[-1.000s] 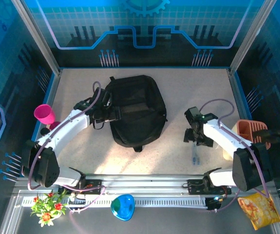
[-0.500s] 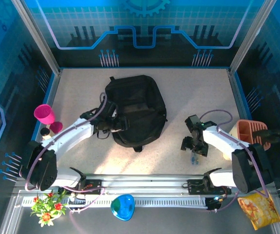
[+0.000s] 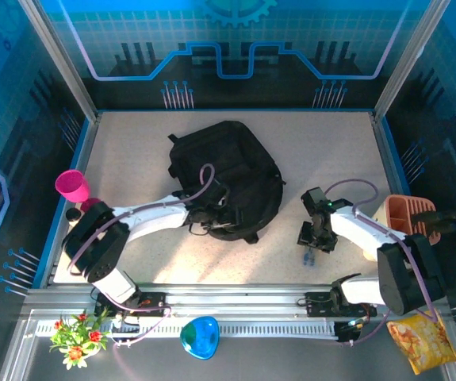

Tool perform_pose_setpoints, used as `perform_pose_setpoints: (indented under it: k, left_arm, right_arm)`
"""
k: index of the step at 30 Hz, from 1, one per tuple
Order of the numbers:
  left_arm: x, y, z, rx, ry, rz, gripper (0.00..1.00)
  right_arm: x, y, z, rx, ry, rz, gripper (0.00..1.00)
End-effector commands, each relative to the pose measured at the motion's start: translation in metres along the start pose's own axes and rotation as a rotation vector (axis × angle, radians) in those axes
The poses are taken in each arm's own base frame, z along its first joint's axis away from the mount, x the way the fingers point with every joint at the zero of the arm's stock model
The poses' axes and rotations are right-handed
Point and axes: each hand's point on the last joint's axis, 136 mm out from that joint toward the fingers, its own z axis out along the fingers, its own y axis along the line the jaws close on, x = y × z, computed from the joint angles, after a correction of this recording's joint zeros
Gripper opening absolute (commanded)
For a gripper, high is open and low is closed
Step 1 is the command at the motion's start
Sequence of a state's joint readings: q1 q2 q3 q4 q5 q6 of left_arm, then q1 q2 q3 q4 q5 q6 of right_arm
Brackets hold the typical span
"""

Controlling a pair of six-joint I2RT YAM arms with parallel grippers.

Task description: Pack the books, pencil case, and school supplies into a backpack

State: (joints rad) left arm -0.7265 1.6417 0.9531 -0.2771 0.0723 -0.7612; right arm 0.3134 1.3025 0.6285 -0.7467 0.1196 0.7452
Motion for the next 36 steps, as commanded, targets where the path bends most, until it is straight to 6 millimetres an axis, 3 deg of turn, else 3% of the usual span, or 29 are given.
perform_pose_setpoints:
  k: [1,9,12,17,23,29,36]
  left_arm:
    - [-0.006,-0.037,0.002,0.082,0.003,0.017,0.70]
    - [-0.036,-0.048,-0.047,0.133,-0.071,0.046,0.76]
    - [-0.050,-0.053,-0.064,0.224,-0.080,0.026,0.77]
    - [-0.086,-0.064,-0.095,0.357,-0.145,-0.004,0.77]
    - [-0.129,-0.092,-0.132,0.488,-0.242,-0.018,0.82]
    - [-0.147,-0.103,-0.126,0.495,-0.205,-0.040,0.79]
    - [-0.149,-0.108,-0.111,0.496,-0.140,-0.066,0.62]
  right_arm:
    - [-0.016,0.002,-0.014,-0.019,-0.098,0.022,0.48]
    - [-0.069,0.049,-0.082,-0.223,-0.305,-0.103,0.47]
    - [-0.085,0.081,-0.113,-0.341,-0.342,-0.187,0.47]
    - [-0.098,0.136,-0.146,-0.505,-0.372,-0.372,0.46]
    - [-0.096,0.193,-0.155,-0.644,-0.413,-0.600,0.46]
    - [-0.095,0.227,-0.152,-0.783,-0.422,-0.686,0.46]
    - [-0.093,0.242,-0.144,-0.833,-0.418,-0.739,0.46]
